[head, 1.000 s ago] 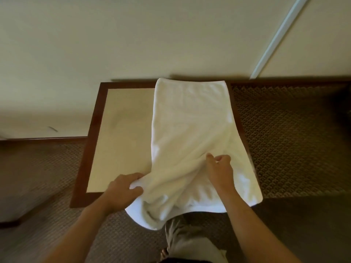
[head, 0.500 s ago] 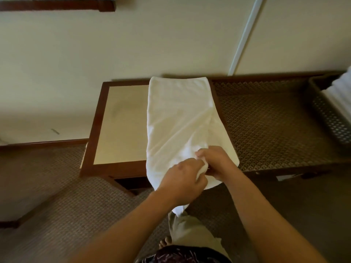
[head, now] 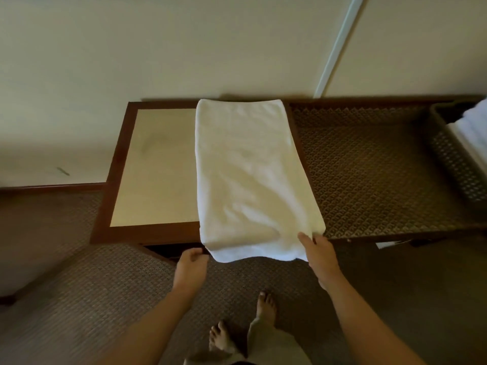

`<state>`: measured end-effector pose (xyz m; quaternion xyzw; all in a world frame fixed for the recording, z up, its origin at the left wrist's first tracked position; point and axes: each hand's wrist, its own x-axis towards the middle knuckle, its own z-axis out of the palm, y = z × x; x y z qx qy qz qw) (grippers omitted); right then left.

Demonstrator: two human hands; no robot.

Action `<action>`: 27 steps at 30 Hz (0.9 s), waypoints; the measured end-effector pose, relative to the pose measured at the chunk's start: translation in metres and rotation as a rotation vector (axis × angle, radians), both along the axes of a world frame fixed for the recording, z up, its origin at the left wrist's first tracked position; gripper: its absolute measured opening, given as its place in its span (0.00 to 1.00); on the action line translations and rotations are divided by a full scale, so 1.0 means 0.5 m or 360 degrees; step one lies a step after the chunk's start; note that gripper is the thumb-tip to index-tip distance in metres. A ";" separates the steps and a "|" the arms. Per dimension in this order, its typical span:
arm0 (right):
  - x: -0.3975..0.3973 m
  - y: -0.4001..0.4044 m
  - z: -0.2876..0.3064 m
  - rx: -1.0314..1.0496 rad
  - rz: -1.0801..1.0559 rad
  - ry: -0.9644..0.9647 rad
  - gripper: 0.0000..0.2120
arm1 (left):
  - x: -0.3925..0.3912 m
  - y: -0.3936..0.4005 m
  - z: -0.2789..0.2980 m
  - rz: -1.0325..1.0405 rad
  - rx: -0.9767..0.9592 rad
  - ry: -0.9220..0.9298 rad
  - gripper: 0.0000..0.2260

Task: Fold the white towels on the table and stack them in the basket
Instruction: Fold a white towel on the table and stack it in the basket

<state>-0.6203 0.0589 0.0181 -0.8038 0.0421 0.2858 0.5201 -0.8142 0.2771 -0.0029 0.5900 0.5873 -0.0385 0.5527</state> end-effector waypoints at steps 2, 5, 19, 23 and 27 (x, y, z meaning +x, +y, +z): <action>0.015 0.007 -0.018 -0.0070 0.0051 -0.0157 0.08 | 0.021 0.023 -0.026 0.0257 -0.0113 -0.0066 0.16; 0.037 0.006 -0.037 -0.0162 0.0042 -0.0275 0.11 | 0.051 0.031 -0.041 0.0341 -0.0209 -0.0136 0.13; 0.064 -0.023 -0.037 0.0161 0.0167 0.0039 0.07 | 0.010 0.064 0.030 0.0276 -0.0983 -0.0646 0.20; 0.063 -0.042 -0.038 0.0252 0.0114 -0.0044 0.07 | 0.004 0.073 0.013 0.0088 -0.0439 -0.0409 0.12; 0.051 -0.055 -0.063 0.0095 0.0190 0.0010 0.10 | 0.005 0.042 -0.012 0.0169 -0.0184 -0.0313 0.08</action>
